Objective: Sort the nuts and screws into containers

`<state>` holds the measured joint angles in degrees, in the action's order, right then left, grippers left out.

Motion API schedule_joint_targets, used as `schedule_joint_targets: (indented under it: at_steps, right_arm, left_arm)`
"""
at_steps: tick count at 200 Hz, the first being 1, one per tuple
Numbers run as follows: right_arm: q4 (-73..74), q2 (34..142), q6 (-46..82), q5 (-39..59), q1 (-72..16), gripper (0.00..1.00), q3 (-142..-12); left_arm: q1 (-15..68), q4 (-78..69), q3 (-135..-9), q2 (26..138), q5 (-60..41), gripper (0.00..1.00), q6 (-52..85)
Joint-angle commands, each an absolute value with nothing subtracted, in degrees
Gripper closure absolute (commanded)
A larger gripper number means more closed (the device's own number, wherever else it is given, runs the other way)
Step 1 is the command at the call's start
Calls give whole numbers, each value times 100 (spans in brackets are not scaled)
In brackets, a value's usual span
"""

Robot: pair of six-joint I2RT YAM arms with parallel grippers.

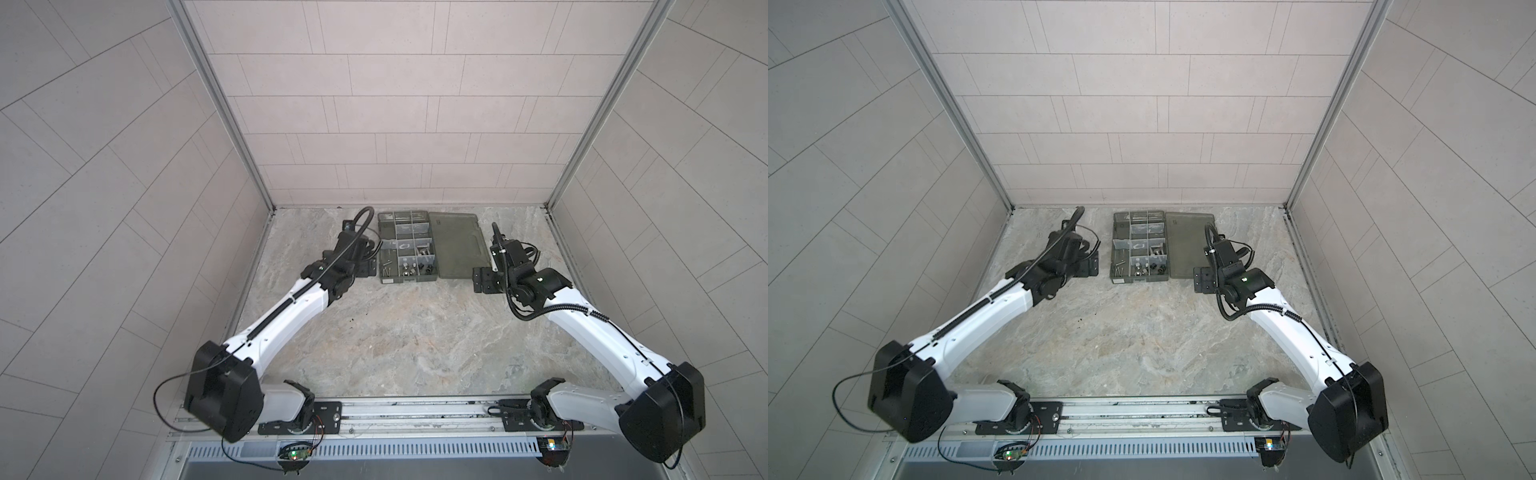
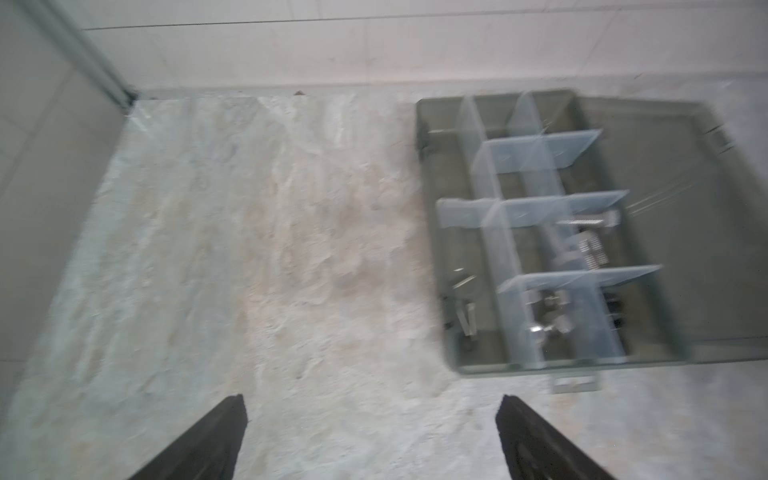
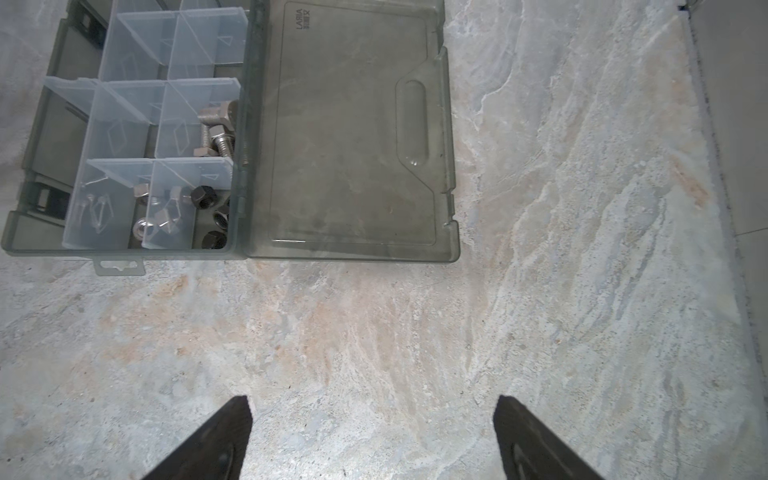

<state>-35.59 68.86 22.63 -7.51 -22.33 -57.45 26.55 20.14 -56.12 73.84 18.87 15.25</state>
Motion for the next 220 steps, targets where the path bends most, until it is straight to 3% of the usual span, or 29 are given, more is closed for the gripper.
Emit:
schedule_joint_targets:
  at_steps: [1, 19, 57, 98, 134, 165, 190, 203, 220]
  right_arm:
    - [-3404, 6952, 2206, -1292, -2210, 7, -5527]
    - [-3000, 6897, 2163, -1533, -2197, 6, -5212]
    - [-1362, 6657, 1547, -1440, -2162, 5, -4192]
    - [746, 6203, 1051, -2178, -2132, 5, -2927]
    - [1580, 6919, 707, -2612, -1888, 6, -3035]
    - [2118, 7532, 346, -2863, -1715, 6, -3307]
    - [2679, 7655, 246, -2618, -1273, 6, -3045]
    - [3070, 7638, 274, -2357, -984, 6, -2753]
    - [3637, 7706, 357, -2175, -693, 6, -2438]
  left_arm:
    - [2591, 447, -4786, 6722, 3014, 0, 245]
    - [2440, -899, -4058, 6391, 3330, 0, -239]
    - [1433, -1438, -3765, 6749, 2770, 0, 256]
    - [1233, -2548, -2954, 7401, 2764, 0, 173]
    - [1012, -4362, -2133, 7940, 2548, 0, -165]
    - [834, -4953, -1953, 8069, 2354, 0, -278]
    - [410, -5603, -1805, 8718, 1660, 0, 164]
    - [378, -6819, -1703, 9284, 1715, 0, 108]
    - [370, -5429, -1992, 8809, 1690, 0, 240]
